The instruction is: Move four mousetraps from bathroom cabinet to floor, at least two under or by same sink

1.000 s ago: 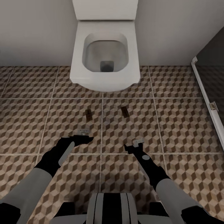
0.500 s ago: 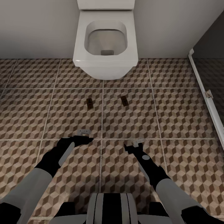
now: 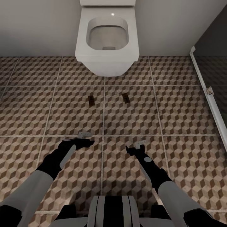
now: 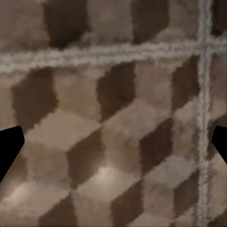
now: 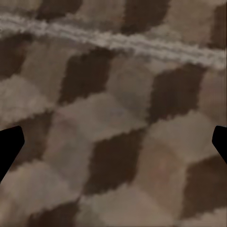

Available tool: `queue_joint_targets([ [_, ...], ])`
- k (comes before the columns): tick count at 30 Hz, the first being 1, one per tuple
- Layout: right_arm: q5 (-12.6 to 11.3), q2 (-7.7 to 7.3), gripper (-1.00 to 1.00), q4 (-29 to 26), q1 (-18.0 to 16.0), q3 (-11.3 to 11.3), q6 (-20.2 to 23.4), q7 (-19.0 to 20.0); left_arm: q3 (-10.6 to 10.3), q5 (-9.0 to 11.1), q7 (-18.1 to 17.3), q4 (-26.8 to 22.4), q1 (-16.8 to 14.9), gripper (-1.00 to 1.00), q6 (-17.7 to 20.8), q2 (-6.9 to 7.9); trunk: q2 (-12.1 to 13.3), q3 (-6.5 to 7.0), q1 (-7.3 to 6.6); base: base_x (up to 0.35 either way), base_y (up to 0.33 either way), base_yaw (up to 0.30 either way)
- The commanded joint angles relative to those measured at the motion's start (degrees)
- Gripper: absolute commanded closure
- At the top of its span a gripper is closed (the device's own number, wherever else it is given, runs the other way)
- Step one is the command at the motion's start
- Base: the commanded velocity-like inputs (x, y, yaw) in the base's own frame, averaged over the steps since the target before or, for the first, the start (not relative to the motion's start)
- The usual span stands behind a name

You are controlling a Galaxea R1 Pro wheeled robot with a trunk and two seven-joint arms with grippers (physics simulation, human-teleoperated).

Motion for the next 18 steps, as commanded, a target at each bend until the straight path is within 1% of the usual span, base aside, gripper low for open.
queue_joint_targets([
  [1, 0.3, 0.00, -1.00, 0.0, 0.0, 0.0, -0.4, 0.0, -0.1, 0.0, 0.0, 0.1, 0.0, -1.00, 0.2, 0.04, 0.0, -0.02, -0.01, -0.010, 0.000, 0.000],
  [6, 0.3, -0.04, -1.00, 0.0, 0.0, 0.0, -1.0, 0.0, -0.1, 0.0, 0.0, 0.4, 0.0, -1.00, 0.1, -0.12, 0.0, -0.02, -0.01, -0.004, 0.000, 0.000],
  [11, 0.3, -0.05, -1.00, 0.0, 0.0, 0.0, -1.1, 0.0, -0.1, 0.0, 0.0, 0.5, 0.0, -1.00, 0.1, -0.58, 0.0, -0.02, -0.01, -0.001, 0.000, 0.000],
  [17, 0.3, -0.05, -1.00, 0.0, 0.0, 0.0, -1.2, 0.0, -0.1, 0.0, 0.0, 0.4, 0.0, -1.00, 0.1, -0.71, 0.0, -0.02, -0.01, 0.000, 0.000, 0.000],
  [18, 0.3, -0.05, -1.00, 0.0, 0.0, 0.0, -1.2, 0.0, -0.1, 0.0, 0.0, 0.5, 0.0, -1.00, 0.1, -0.72, 0.0, 0.20, -0.03, 0.000, 0.000, 0.000],
])
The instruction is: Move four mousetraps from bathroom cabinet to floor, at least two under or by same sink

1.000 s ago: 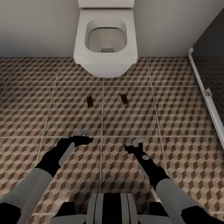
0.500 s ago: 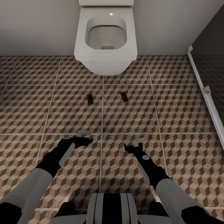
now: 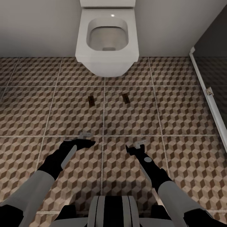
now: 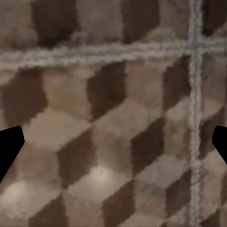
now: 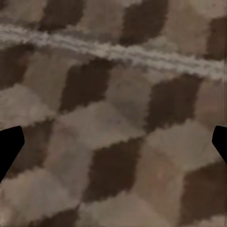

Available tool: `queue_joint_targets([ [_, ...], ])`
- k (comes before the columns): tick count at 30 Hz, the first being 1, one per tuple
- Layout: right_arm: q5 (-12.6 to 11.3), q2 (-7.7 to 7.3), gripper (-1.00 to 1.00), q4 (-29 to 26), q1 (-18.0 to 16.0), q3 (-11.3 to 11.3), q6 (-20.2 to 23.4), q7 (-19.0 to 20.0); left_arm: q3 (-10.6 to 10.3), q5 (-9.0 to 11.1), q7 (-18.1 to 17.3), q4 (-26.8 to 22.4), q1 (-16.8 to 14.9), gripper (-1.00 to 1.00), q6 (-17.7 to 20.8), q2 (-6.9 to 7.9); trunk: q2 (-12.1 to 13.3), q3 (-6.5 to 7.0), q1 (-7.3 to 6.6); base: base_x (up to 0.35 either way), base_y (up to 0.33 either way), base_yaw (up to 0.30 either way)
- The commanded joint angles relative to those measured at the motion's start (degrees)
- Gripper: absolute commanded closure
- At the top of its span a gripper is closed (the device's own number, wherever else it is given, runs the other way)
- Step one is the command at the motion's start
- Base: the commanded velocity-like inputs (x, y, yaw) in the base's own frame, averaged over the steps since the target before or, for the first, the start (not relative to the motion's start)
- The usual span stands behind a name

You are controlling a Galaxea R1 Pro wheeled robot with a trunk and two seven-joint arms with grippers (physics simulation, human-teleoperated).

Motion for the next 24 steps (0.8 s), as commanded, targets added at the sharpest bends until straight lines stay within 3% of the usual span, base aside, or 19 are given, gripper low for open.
queue_joint_targets([
  [1, 0.3, 0.03, -1.00, 0.0, 0.0, 0.0, -0.2, 0.0, -0.1, 0.0, 0.0, -0.1, 0.0, -1.00, 0.2, 0.05, 0.0, 0.20, -0.03, 0.000, 0.000, 0.000],
  [11, 0.3, 0.09, -1.00, 0.0, 0.0, 0.0, -0.2, 0.0, -0.1, 0.0, 0.0, 0.1, 0.0, -1.00, 0.2, 0.08, 0.1, 2.42, -0.29, 0.000, 0.000, 0.000],
  [24, 0.3, 0.18, -1.00, 0.0, 0.0, 0.1, -0.2, 0.0, -0.1, 0.0, 0.0, 0.1, 0.0, -1.00, 0.2, 0.04, 5.4, 4.75, -3.14, 0.000, 0.000, 0.000],
])
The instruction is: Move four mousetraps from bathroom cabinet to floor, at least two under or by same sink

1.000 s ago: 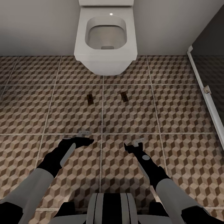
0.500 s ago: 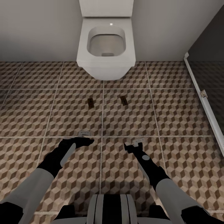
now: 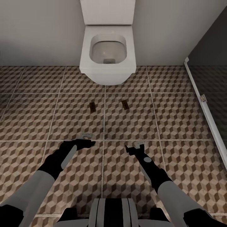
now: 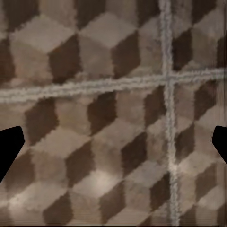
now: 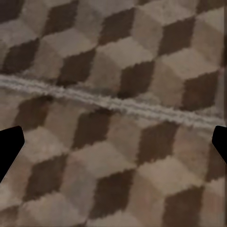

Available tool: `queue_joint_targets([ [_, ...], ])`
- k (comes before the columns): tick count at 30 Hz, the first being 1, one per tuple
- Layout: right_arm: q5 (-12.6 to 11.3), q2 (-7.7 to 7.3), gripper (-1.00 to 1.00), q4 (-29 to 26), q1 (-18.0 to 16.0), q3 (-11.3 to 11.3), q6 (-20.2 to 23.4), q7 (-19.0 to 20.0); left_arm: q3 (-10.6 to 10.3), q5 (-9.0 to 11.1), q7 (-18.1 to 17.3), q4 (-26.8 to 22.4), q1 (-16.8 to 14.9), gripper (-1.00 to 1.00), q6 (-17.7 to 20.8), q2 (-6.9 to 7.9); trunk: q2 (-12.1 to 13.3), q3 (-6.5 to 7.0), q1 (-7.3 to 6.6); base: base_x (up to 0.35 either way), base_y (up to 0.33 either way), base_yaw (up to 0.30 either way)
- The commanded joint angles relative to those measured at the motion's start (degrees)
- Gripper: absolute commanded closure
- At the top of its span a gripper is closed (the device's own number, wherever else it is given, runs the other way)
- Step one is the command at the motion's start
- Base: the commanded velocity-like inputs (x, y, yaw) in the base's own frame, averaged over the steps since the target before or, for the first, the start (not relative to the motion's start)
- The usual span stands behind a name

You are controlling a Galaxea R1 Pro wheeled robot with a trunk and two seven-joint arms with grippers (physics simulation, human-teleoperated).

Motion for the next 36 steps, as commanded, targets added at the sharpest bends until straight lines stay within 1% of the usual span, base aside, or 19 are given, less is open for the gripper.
queue_joint_targets([
  [1, 0.3, 0.01, -1.00, 0.0, 0.0, 0.0, -0.2, 0.0, -0.1, 0.0, 0.0, 0.0, 0.0, -1.00, 0.2, 0.06, 0.4, 0.16, -0.23, 0.000, 0.000, 0.000],
  [31, 0.3, -0.09, -1.00, 0.0, 0.0, 0.1, -0.2, 0.0, -0.1, 0.0, -0.1, 3.7, 0.0, -1.00, -0.1, 0.06, 12.4, 5.55, -6.82, 0.000, 0.000, 0.000],
  [36, 0.3, -0.27, -1.00, 0.0, 0.0, 0.1, -0.7, 0.0, -0.1, 0.0, -0.1, 5.4, 0.0, -1.00, -0.2, -0.07, 14.4, 6.44, -7.92, 0.000, 0.000, 0.000],
])
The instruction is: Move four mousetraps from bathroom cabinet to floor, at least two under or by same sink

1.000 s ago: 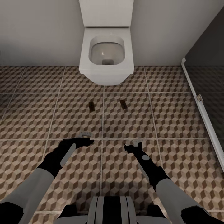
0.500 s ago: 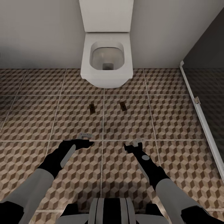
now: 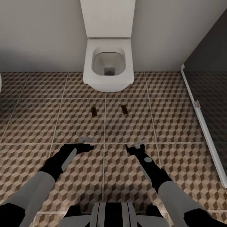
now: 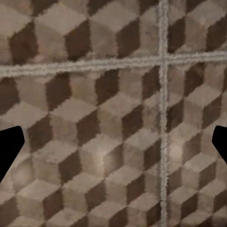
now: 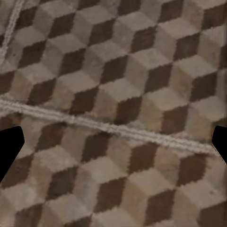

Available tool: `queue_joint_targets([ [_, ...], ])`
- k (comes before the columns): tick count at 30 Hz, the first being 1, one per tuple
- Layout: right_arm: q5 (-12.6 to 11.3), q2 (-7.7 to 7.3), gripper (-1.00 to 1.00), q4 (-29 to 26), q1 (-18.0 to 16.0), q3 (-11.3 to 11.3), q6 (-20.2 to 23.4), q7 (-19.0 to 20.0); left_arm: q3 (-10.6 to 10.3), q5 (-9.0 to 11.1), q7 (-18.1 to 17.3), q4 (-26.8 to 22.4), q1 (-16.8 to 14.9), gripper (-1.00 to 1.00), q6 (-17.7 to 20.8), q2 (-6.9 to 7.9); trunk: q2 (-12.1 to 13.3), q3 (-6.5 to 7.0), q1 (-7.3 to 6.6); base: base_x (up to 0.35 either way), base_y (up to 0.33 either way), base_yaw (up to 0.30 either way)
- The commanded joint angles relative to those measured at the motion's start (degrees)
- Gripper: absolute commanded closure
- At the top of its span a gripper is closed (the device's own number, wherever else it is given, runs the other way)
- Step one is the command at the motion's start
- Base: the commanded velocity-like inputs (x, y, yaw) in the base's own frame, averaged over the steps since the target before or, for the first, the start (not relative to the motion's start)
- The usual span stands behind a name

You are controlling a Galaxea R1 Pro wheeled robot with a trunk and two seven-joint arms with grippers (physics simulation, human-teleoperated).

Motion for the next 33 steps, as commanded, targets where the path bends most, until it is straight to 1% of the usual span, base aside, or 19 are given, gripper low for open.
queue_joint_targets([
  [1, 0.3, -0.05, -1.00, 0.0, 0.0, 0.0, -0.5, 0.0, -0.1, 0.0, -0.1, 0.6, 0.0, -1.00, 0.2, -0.10, 0.4, 0.16, -0.23, 0.000, 0.000, 0.000],
  [6, 0.3, -0.17, -1.00, 0.3, 0.0, 0.0, -1.2, 0.0, -0.1, 0.0, -0.1, 3.1, 0.0, -1.00, -0.8, -0.56, 2.4, 1.06, -1.33, 0.000, 0.000, 0.000],
  [8, 0.3, -0.22, -1.00, 0.9, 0.0, 0.0, -1.4, 0.0, -0.1, 0.0, -0.1, 4.7, 0.0, -1.00, -2.8, -0.67, 3.2, 1.42, -1.77, 0.000, 0.000, 0.000],
  [9, 0.3, -0.24, -1.00, 1.5, 0.0, 0.0, -1.7, 0.0, -0.1, 0.0, -0.1, 6.0, 0.0, -1.00, -4.4, -0.71, 3.6, 1.60, -1.99, 0.000, 0.000, 0.000],
  [11, 0.3, -0.27, -1.00, 2.2, 0.0, 0.0, -2.1, 0.0, -0.1, 0.0, -0.1, 7.4, 0.0, -1.00, -6.0, -0.77, 4.4, 1.96, -2.43, 0.000, 0.000, 0.000],
  [12, 0.3, -0.29, -1.00, 3.1, 0.0, 0.0, -2.8, 0.0, -0.2, 0.0, -0.1, 8.8, 0.0, -1.00, -7.5, -0.81, 4.8, 2.14, -2.65, 0.000, 0.000, 0.000],
  [14, 0.3, -0.30, -1.00, 3.9, 0.0, 0.0, -3.6, 0.0, -0.2, 0.0, -0.1, 10.3, 0.0, -1.00, -8.7, -0.90, 5.6, 2.50, -3.08, 0.000, 0.000, 0.000],
  [17, 0.4, -0.29, -1.00, 5.6, 0.0, 0.0, -5.4, 0.0, -0.2, 0.0, -0.1, 14.0, 0.0, -1.00, -10.9, -1.23, 6.8, 3.03, -3.74, 0.000, 0.000, 0.000],
  [20, 0.4, -0.26, -1.00, 6.2, 0.0, 0.0, -5.9, 0.0, -0.2, -0.1, -0.1, 16.2, 0.0, -1.00, -12.3, -1.31, 8.0, 3.57, -4.40, 0.000, 0.000, 0.000],
  [22, 0.4, -0.25, -1.00, 7.1, 0.0, 0.0, -6.1, 0.0, -0.2, -0.1, -0.2, 18.6, 0.0, -1.00, -14.5, -1.32, 8.8, 3.93, -4.84, 0.000, 0.000, 0.000],
  [23, 0.4, -0.25, -1.00, 7.9, 0.0, 0.0, -6.3, 0.0, -0.2, -0.1, -0.2, 20.6, 0.0, -1.00, -16.3, -1.32, 9.2, 4.11, -5.06, 0.000, 0.000, 0.000],
  [26, 0.4, -0.24, -1.00, 9.1, 0.0, 0.0, -6.8, 0.0, -0.1, -0.1, -0.2, 23.8, 0.0, -1.00, -19.6, -1.34, 10.4, 4.65, -5.72, 0.000, 0.000, 0.000],
  [27, 0.4, -0.25, -1.00, 9.8, 0.0, 0.0, -7.4, 0.0, -0.1, -0.1, -0.2, 26.0, 0.0, -1.00, -21.9, -1.36, 10.8, 4.83, -5.94, 0.000, 0.000, 0.000],
  [29, 0.4, -0.28, -1.00, 10.6, 0.0, 0.0, -8.1, 0.0, -0.1, -0.1, -0.2, 28.0, 0.0, -1.00, -24.1, -1.37, 11.6, 5.19, -6.38, 0.000, 0.000, 0.000],
  [30, 0.4, -0.30, -1.00, 11.3, 0.0, 0.0, -8.9, 0.0, -0.1, -0.1, -0.3, 29.8, 0.0, -1.00, -26.1, -1.38, 12.0, 5.37, -6.60, 0.000, 0.000, 0.000],
  [33, 0.4, -0.33, -1.00, 12.6, 0.0, 0.0, -10.2, 0.0, -0.1, -0.1, -0.3, 33.2, 0.0, -1.00, -29.3, -1.39, 13.2, 5.91, -7.26, 0.000, 0.000, 0.000],
])
